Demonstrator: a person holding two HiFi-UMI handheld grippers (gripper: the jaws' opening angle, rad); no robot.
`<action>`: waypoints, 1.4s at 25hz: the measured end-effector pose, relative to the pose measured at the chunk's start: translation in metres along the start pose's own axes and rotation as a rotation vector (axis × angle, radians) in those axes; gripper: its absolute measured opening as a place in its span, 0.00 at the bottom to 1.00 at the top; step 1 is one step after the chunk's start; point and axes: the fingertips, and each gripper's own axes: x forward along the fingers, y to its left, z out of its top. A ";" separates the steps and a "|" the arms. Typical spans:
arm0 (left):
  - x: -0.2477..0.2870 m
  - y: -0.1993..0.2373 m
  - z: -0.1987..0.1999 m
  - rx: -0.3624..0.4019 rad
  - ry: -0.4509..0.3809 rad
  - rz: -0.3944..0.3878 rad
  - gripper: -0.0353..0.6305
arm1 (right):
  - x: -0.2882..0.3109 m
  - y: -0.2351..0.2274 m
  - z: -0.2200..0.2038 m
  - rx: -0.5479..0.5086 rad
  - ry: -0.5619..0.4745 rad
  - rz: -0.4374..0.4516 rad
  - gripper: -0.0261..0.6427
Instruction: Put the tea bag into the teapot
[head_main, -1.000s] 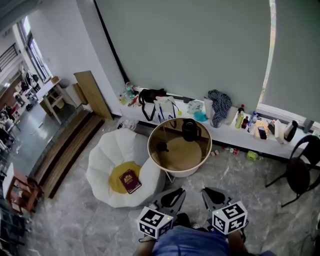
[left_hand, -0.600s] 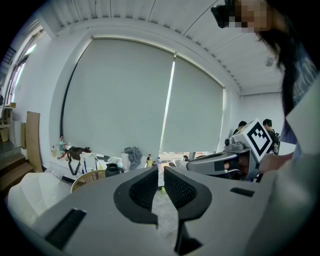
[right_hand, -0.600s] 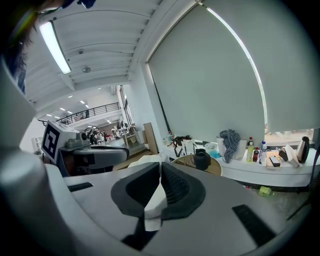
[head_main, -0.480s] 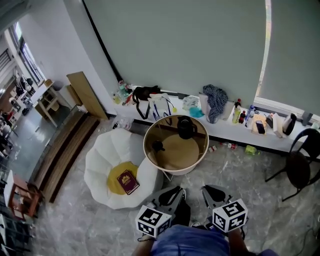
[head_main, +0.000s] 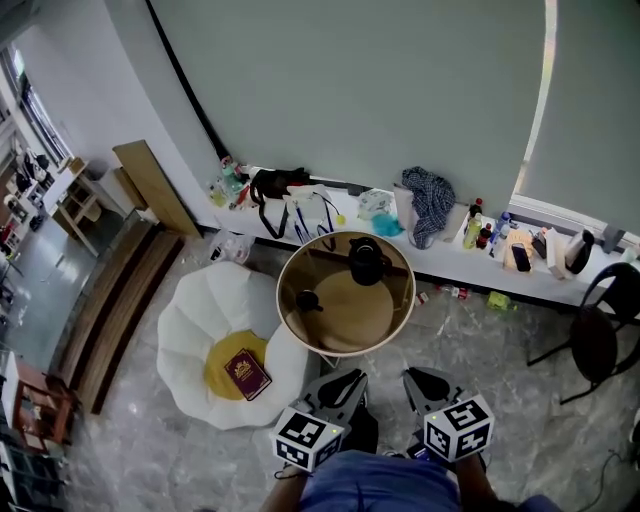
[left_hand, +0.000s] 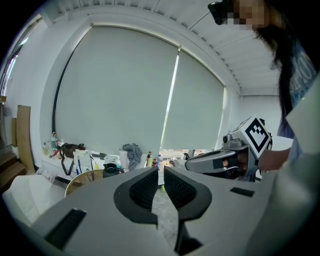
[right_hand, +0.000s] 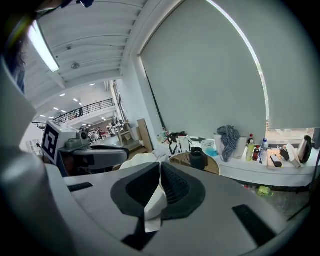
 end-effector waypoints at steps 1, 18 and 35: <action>0.005 0.010 0.003 -0.001 0.001 -0.003 0.10 | 0.009 -0.003 0.004 0.004 0.006 -0.004 0.08; 0.064 0.149 0.037 0.006 0.021 -0.076 0.10 | 0.140 -0.039 0.062 0.052 0.049 -0.088 0.08; 0.089 0.186 0.042 -0.006 0.036 -0.155 0.10 | 0.189 -0.045 0.088 0.043 0.065 -0.131 0.08</action>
